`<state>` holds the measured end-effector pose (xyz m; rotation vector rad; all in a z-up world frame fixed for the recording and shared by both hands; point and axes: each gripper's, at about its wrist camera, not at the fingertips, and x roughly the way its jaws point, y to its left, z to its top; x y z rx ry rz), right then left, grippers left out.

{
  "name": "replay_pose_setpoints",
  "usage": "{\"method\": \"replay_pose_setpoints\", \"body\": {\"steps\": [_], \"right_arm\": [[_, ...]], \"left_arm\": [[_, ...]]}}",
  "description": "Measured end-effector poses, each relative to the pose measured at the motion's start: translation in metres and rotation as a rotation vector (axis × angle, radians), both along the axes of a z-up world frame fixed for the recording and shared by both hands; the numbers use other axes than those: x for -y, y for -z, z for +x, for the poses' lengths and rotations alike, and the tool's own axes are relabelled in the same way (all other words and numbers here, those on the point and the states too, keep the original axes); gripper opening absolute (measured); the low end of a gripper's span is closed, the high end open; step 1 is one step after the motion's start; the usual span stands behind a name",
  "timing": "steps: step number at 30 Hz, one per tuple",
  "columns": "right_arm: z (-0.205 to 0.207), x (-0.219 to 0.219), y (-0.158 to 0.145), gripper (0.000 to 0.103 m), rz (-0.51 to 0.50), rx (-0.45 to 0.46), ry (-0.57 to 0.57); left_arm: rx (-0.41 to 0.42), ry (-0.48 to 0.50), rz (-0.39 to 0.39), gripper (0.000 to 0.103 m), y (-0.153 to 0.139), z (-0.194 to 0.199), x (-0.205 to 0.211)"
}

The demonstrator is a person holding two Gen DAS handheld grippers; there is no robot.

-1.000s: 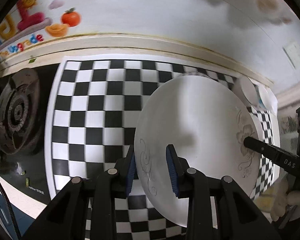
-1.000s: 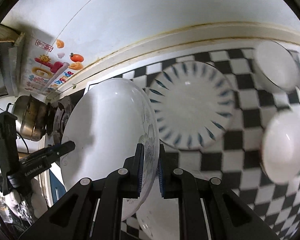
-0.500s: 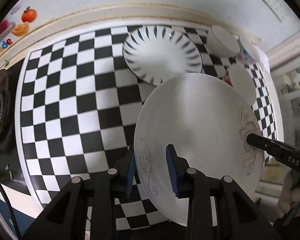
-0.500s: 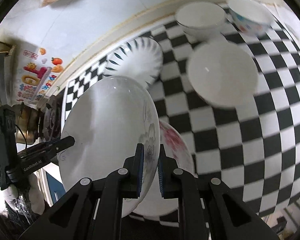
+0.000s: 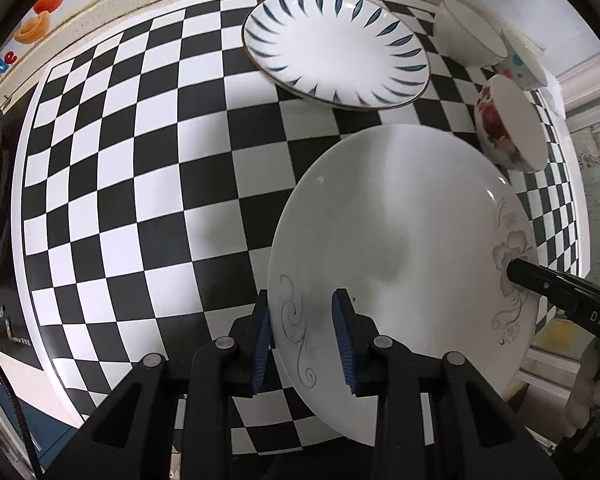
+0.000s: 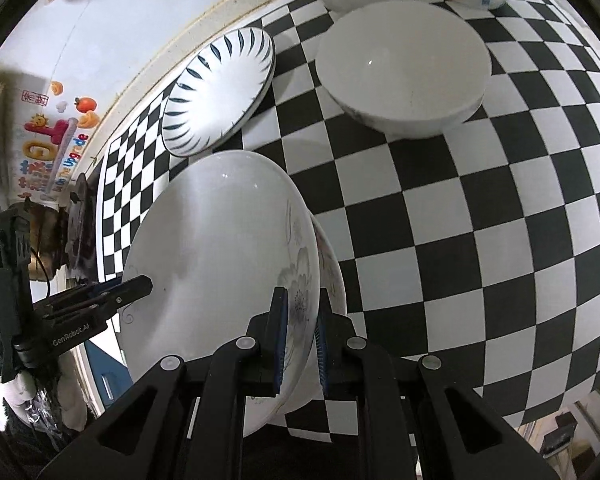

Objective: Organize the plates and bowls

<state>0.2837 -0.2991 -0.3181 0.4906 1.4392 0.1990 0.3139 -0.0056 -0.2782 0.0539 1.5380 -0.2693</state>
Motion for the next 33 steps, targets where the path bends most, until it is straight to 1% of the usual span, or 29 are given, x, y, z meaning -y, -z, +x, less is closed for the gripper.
{"method": "replay_pose_setpoints", "body": {"steps": [5, 12, 14, 19, 21, 25, 26, 33], "right_arm": [[0.002, -0.004, 0.007, 0.015, -0.005, -0.013, -0.017], [0.000, -0.010, 0.017, 0.015, -0.038, -0.034, -0.059], [-0.001, -0.012, 0.019, 0.015, -0.045, -0.044, -0.066], [0.000, -0.018, 0.020, 0.015, -0.055, -0.055, -0.084], [0.001, -0.016, 0.022, 0.017, -0.041, -0.066, -0.078], [0.003, -0.012, 0.026, 0.018, -0.017, -0.100, -0.055], [0.004, -0.012, 0.026, 0.019, -0.007, -0.110, -0.048], [0.005, -0.008, 0.023, 0.022, 0.005, -0.151, -0.023]], "left_arm": [[-0.016, 0.002, 0.025, 0.027, 0.010, -0.004, 0.002], [-0.036, 0.015, 0.057, 0.027, 0.020, -0.011, 0.007], [-0.023, 0.025, 0.075, 0.027, 0.020, -0.013, 0.009], [-0.025, 0.022, 0.074, 0.027, 0.020, -0.014, 0.009], [-0.030, 0.025, 0.078, 0.027, 0.021, -0.014, 0.013], [-0.039, 0.024, 0.080, 0.027, 0.019, -0.010, 0.017], [-0.041, 0.023, 0.081, 0.027, 0.019, -0.009, 0.017], [-0.055, -0.002, 0.079, 0.027, 0.019, -0.012, 0.002]]}}
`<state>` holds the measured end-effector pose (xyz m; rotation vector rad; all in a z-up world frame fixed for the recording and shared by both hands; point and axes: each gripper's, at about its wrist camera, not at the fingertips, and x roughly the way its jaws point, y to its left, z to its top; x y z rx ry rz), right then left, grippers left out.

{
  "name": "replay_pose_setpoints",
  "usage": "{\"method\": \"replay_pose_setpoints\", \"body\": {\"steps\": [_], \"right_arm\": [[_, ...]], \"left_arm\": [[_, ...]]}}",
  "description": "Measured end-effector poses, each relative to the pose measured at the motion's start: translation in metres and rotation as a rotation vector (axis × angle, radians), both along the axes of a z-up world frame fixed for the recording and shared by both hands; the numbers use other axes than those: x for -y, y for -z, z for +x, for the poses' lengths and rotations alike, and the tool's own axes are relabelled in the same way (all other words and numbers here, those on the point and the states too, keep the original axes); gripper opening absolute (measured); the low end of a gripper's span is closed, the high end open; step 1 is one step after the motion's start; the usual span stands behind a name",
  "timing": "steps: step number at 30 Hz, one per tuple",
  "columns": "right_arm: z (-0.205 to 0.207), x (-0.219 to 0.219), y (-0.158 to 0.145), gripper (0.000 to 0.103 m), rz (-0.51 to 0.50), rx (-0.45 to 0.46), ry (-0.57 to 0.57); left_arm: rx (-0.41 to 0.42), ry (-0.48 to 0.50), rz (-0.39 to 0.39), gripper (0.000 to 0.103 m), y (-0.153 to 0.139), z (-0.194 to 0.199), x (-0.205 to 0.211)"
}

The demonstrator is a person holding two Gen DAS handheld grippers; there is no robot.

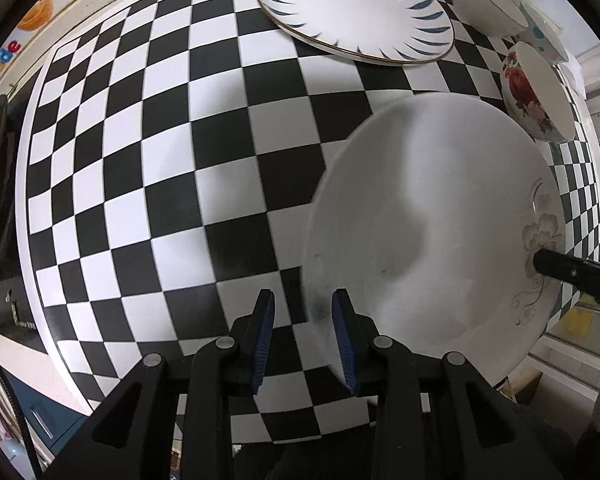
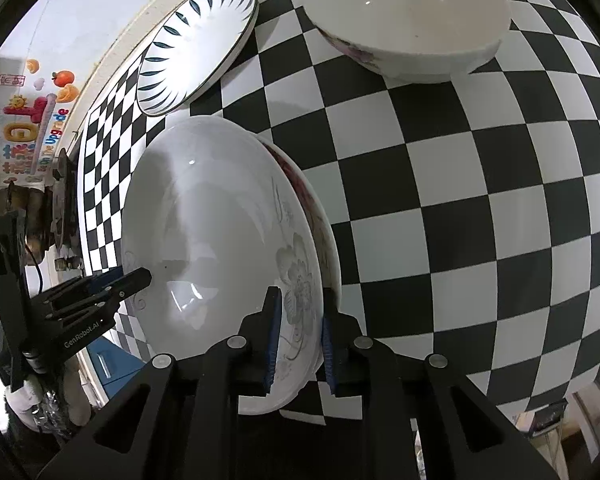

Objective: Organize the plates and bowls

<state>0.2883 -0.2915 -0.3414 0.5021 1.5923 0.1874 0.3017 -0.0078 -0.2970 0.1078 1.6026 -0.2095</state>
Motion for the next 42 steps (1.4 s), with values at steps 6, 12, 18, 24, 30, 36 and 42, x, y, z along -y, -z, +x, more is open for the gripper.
{"method": "replay_pose_setpoints", "body": {"steps": [6, 12, 18, 24, 30, 36, 42], "right_arm": [[0.002, 0.015, -0.014, 0.025, -0.043, -0.016, 0.027], [0.040, 0.027, -0.063, 0.027, -0.032, 0.077, 0.067], [0.124, 0.022, -0.089, 0.070, 0.050, 0.209, 0.102], [0.204, 0.003, -0.048, 0.070, 0.107, 0.071, 0.074], [0.241, -0.007, -0.008, 0.066, 0.024, 0.012, 0.044], [0.257, -0.016, 0.019, 0.045, -0.030, -0.030, 0.023], [0.263, -0.019, 0.040, 0.029, -0.039, -0.060, 0.014]], "left_arm": [[0.046, -0.047, -0.055, 0.028, -0.036, 0.016, -0.014], [0.118, -0.098, -0.150, 0.031, -0.075, 0.081, -0.019], [0.007, -0.198, -0.314, 0.033, -0.048, 0.160, -0.033], [-0.096, -0.240, -0.374, 0.033, -0.010, 0.209, -0.030], [-0.109, -0.250, -0.355, 0.034, 0.013, 0.239, -0.026], [-0.127, -0.208, -0.299, 0.033, 0.028, 0.244, -0.020], [-0.143, -0.188, -0.292, 0.026, 0.044, 0.241, -0.013]]}}
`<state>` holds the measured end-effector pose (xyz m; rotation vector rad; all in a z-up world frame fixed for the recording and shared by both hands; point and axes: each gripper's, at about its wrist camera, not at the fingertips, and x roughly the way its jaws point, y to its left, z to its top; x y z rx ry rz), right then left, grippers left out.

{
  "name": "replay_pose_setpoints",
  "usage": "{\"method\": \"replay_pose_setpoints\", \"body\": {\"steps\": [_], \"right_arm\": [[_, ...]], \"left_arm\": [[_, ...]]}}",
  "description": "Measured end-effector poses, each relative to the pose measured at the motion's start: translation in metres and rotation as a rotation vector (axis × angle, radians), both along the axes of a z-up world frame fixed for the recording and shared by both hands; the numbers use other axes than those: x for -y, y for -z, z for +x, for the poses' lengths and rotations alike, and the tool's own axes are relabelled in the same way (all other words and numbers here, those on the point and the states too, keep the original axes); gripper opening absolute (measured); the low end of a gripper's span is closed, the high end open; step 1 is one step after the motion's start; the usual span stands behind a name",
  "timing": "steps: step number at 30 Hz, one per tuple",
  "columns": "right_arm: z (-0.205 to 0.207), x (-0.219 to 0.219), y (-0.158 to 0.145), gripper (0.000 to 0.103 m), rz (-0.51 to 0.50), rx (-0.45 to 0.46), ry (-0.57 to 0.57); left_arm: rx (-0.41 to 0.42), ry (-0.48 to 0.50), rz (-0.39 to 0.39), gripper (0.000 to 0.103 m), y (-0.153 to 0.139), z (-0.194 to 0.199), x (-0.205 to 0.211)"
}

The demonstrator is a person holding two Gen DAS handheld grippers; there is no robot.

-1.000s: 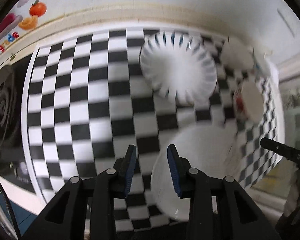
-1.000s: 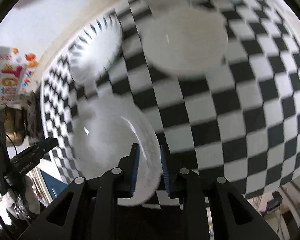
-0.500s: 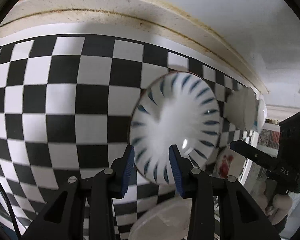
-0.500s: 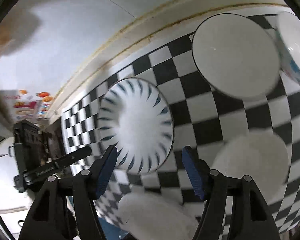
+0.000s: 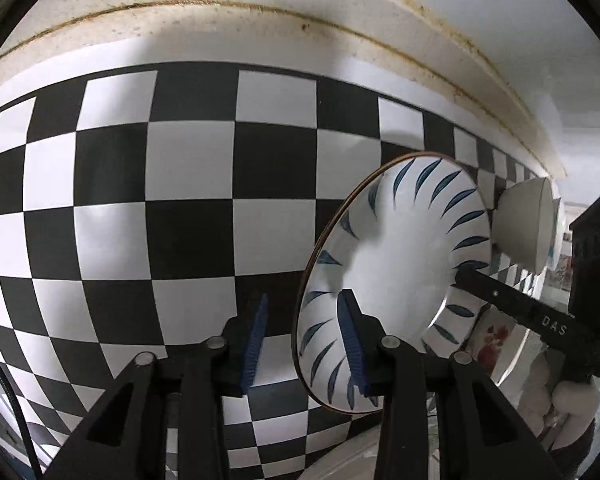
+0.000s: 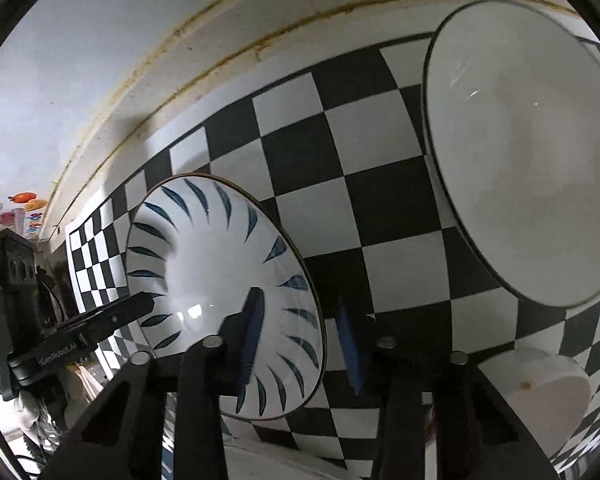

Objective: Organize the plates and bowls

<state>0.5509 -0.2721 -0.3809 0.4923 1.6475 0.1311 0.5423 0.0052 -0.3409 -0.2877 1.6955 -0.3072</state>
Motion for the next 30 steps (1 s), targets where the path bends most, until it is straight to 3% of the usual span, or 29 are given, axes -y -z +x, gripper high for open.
{"method": "replay_pose_setpoints", "body": {"steps": [2, 7, 14, 30], "right_arm": [[-0.001, 0.000, 0.005, 0.019, -0.001, -0.003, -0.001], [-0.003, 0.000, 0.003, 0.017, 0.005, 0.029, 0.002], [-0.013, -0.007, -0.011, 0.012, -0.005, 0.079, -0.023], [-0.063, -0.006, -0.077, 0.012, 0.037, 0.197, -0.019]], "left_arm": [[0.011, 0.028, 0.004, 0.017, -0.001, -0.001, 0.008], [0.069, 0.057, 0.068, 0.017, -0.009, -0.007, 0.018], [0.109, 0.058, 0.090, 0.017, -0.023, -0.018, 0.020], [0.219, 0.082, 0.066, 0.017, -0.095, -0.076, 0.022]]}}
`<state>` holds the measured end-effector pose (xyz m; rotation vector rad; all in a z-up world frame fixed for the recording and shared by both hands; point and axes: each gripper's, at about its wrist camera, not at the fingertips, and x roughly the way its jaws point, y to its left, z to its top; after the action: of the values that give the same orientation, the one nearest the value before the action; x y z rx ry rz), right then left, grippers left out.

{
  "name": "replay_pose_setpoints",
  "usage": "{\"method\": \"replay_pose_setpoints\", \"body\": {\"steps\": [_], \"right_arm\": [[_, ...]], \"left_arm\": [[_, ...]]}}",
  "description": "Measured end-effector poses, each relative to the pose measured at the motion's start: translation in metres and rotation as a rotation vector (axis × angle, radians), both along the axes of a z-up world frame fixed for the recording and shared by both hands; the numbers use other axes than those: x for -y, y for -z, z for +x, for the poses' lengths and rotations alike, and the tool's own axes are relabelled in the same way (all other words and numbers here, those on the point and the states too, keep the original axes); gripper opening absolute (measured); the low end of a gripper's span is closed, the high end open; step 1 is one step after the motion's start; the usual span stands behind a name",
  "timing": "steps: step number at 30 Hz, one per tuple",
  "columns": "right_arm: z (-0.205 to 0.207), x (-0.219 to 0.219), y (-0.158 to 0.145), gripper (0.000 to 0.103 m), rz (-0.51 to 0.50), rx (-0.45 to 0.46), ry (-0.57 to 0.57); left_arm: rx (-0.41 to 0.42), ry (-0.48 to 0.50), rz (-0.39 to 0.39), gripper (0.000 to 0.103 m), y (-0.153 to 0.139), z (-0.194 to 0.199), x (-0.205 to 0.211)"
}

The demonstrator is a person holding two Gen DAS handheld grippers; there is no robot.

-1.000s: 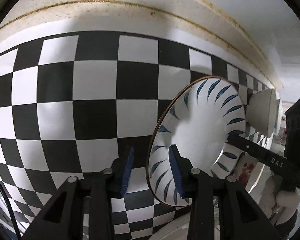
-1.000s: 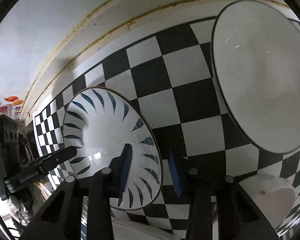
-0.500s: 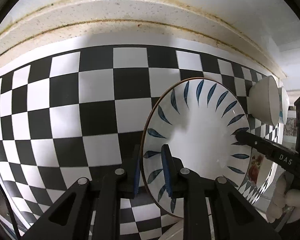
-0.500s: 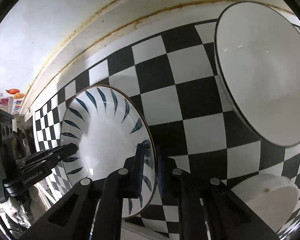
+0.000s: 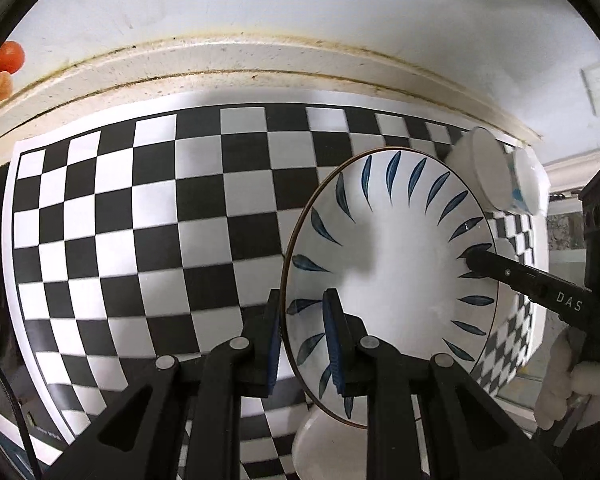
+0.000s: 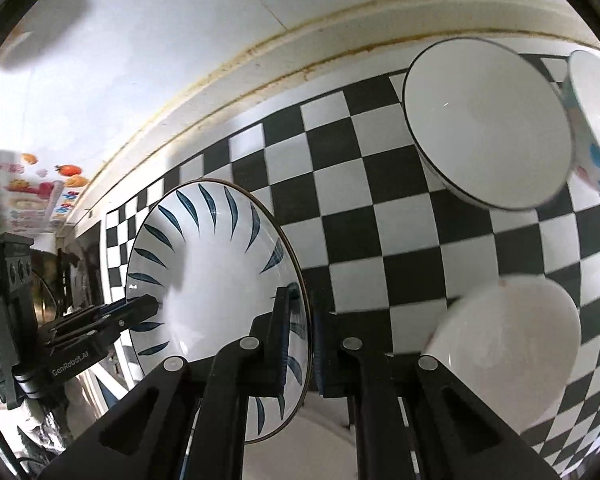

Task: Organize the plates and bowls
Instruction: 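Lower the blue-striped plate onto the white plate stack with both grippers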

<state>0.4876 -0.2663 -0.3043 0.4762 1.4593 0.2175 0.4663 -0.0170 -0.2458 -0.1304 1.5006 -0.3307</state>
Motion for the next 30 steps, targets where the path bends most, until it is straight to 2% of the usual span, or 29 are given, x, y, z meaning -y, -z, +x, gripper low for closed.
{"method": "replay_pose_setpoints", "body": {"steps": [3, 8, 16, 24, 30], "right_arm": [[-0.015, 0.002, -0.015, 0.012, 0.003, 0.022, -0.004], [-0.048, 0.003, -0.038, 0.012, 0.003, 0.058, -0.012], [-0.099, 0.019, -0.059, 0.012, 0.033, 0.086, 0.006], [-0.147, 0.028, -0.056, 0.012, 0.030, 0.073, -0.001], [-0.176, 0.031, -0.031, 0.012, 0.025, 0.018, -0.012]], "left_arm": [[0.023, 0.019, 0.003, 0.017, -0.017, -0.014, -0.011], [0.056, 0.032, 0.001, 0.017, -0.038, -0.039, -0.007], [0.066, 0.045, -0.028, 0.017, -0.055, -0.076, 0.001], [0.020, 0.070, -0.025, 0.017, -0.038, -0.115, 0.011], [-0.033, 0.089, 0.012, 0.017, -0.009, -0.136, 0.017]]}}
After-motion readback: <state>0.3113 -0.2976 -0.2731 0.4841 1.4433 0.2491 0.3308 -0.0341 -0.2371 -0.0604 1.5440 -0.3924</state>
